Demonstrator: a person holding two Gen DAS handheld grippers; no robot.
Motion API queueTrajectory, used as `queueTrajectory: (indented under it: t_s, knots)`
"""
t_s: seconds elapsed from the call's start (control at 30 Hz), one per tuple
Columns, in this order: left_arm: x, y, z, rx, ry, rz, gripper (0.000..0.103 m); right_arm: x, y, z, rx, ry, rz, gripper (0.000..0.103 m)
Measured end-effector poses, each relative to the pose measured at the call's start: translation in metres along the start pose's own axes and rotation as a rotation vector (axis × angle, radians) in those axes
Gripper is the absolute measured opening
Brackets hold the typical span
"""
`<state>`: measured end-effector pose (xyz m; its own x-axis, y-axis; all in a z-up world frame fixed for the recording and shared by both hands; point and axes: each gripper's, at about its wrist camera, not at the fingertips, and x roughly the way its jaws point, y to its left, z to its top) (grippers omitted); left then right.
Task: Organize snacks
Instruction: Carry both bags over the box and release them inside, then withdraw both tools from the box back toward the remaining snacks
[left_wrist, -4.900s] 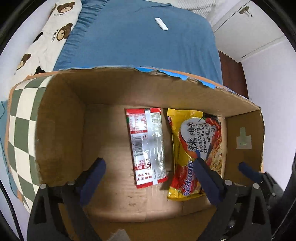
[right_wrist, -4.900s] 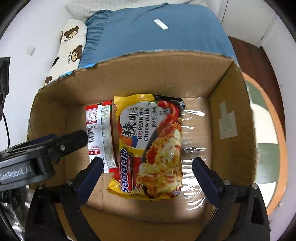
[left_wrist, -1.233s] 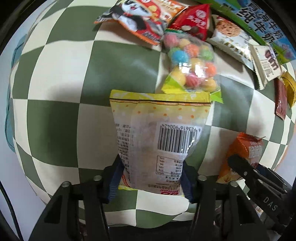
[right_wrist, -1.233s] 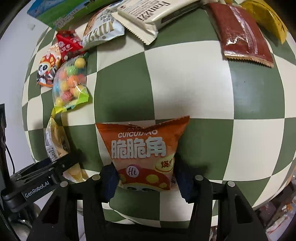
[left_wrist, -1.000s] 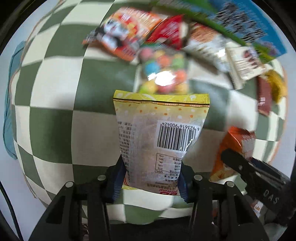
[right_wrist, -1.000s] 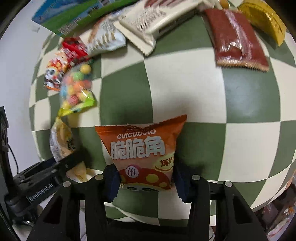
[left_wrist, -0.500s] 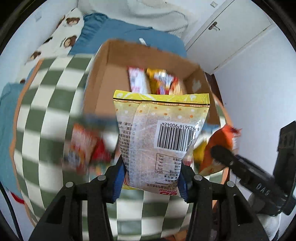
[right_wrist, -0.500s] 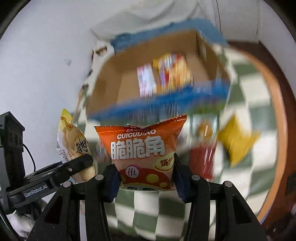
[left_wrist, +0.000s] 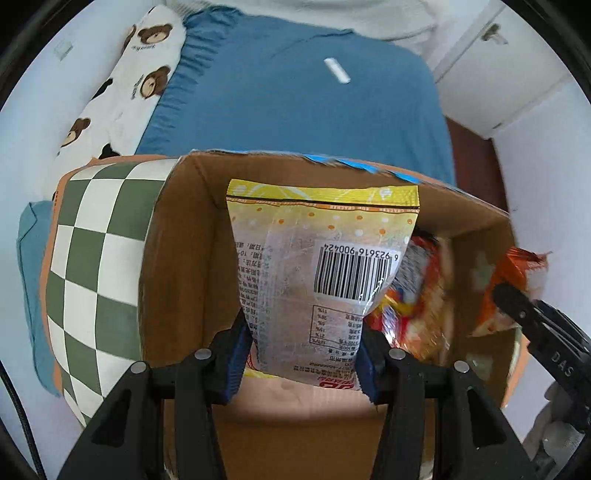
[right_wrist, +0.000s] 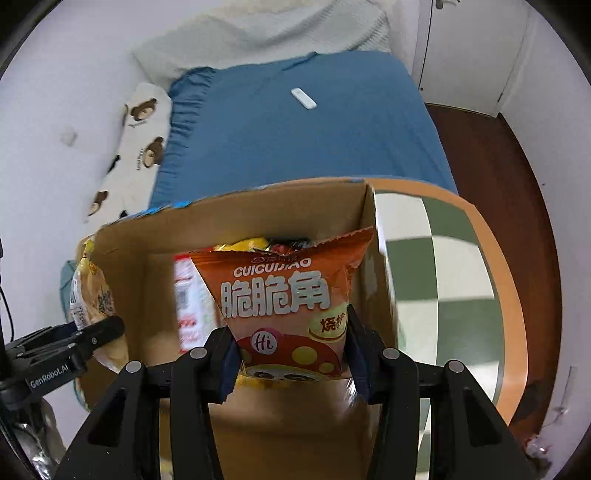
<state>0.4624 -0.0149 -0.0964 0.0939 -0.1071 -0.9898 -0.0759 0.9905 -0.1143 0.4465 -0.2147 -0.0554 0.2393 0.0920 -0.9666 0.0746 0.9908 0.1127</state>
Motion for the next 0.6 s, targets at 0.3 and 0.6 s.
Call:
queueTrajectory:
  t_s: [0.3,0.6]
  knots:
    - [0.024,-0.002,0.021,0.032,0.009,-0.016,0.097,0.043,-0.002,0.016,0.024,0.100,-0.025,0.092]
    - [0.016,0.003,0.006,0.039,-0.023,-0.014,0.097,0.042,0.010,-0.012,0.008,0.118,-0.015,0.094]
